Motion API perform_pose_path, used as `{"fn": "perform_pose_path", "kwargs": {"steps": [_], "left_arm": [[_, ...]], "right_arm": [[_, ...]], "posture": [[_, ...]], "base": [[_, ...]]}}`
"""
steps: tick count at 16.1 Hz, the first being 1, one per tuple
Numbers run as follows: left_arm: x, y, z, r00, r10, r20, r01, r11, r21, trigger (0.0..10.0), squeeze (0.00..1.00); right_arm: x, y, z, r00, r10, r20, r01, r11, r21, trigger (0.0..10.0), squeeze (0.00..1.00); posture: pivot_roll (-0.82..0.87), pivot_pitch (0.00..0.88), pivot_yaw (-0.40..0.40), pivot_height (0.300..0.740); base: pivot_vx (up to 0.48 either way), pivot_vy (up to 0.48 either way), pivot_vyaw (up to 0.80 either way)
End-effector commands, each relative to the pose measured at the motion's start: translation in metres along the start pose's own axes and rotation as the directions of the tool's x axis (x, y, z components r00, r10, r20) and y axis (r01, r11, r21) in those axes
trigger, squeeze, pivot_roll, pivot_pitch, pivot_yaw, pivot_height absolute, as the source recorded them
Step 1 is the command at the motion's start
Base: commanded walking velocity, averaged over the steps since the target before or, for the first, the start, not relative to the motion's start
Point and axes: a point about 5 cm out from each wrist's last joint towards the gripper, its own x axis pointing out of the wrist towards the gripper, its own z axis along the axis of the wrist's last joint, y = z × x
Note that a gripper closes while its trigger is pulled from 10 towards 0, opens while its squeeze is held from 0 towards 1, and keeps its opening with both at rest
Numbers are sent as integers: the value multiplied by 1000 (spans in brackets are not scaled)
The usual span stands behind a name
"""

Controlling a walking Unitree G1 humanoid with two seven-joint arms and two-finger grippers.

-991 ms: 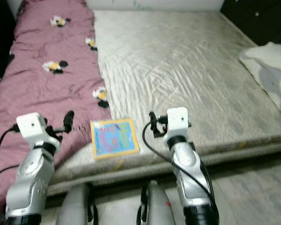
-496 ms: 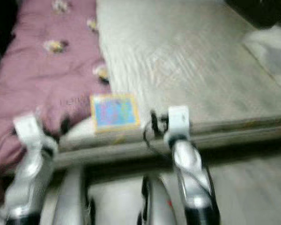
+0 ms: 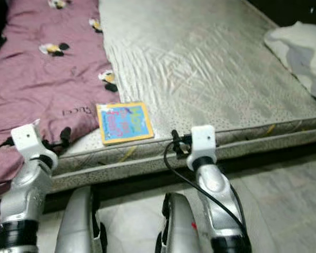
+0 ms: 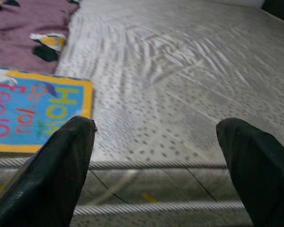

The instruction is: Clean up the room

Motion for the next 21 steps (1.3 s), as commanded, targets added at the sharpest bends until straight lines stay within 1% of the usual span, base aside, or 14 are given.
{"fn": "perform_pose_path", "kwargs": {"steps": [1, 3, 4, 6, 7, 11, 15, 16, 17, 18, 19, 21], "left_arm": [[4, -1, -4, 1000, -18, -22, 19, 1000, 2, 10000, 0], [12, -11, -6, 996, -74, -43, 74, 997, 1, 10000, 0], [18, -19, -3, 994, -105, -37, 105, 994, 8, 10000, 0], [26, -29, 5, 990, -141, -15, 141, 990, 2, 10000, 0], [28, -31, 6, 989, -145, -15, 145, 989, 3, 10000, 0], [37, -34, 10, 988, -157, -7, 157, 988, 1, 10000, 0], [45, -33, 10, 987, -157, -25, 156, 987, -25, 10000, 0], [48, -35, 13, 986, -167, -23, 166, 985, -44, 10000, 0], [50, -38, 14, 984, -177, -24, 175, 984, -43, 10000, 0], [54, -46, 17, 975, -218, -33, 216, 975, -53, 10000, 0], [57, -51, 20, 971, -235, -32, 233, 971, -59, 10000, 0], [60, -55, 24, 970, -243, -22, 241, 968, -73, 10000, 0]], "right_arm": [[-5, -7, 3, 1000, -20, 4, 20, 1000, -8, 10000, 0], [-13, -10, 3, 1000, -29, -1, 29, 1000, -13, 10000, 0], [-17, -12, 1, 999, -37, -14, 37, 999, -18, 10000, 0], [-23, -15, 1, 999, -44, -25, 44, 999, -18, 10000, 0], [-24, -15, 1, 999, -46, -27, 46, 999, -12, 10000, 0], [-27, -12, 3, 999, -36, -40, 36, 999, 4, 10000, 0], [-28, -12, 4, 998, -39, -43, 39, 999, -4, 10000, 0], [-30, -13, 5, 998, -45, -42, 44, 999, -7, 10000, 0], [-31, -14, 6, 998, -48, -40, 47, 999, -9, 10000, 0], [-33, -15, 7, 998, -51, -38, 51, 999, -15, 10000, 0], [-34, -15, 8, 998, -54, -35, 53, 998, -18, 10000, 0], [-34, -16, 10, 998, -58, -27, 58, 998, -22, 10000, 0]], "posture": [[-92, 167, -86, 541], [-125, 190, -87, 522], [-133, 196, -87, 522], [-144, 202, -82, 522], [-145, 203, -80, 522], [-143, 212, -81, 477], [-159, 216, -82, 477], [-162, 218, -82, 477], [-169, 220, -83, 477], [-177, 221, -81, 477], [-183, 219, -79, 477], [-185, 218, -78, 477]], "base": [[0, 0, 0], [0, 0, 0], [0, 0, 0], [0, 0, 0], [0, 0, 0], [0, 0, 0], [0, 0, 0], [0, 0, 0], [0, 0, 0], [0, 0, 0], [0, 0, 0], [0, 0, 0]]}}
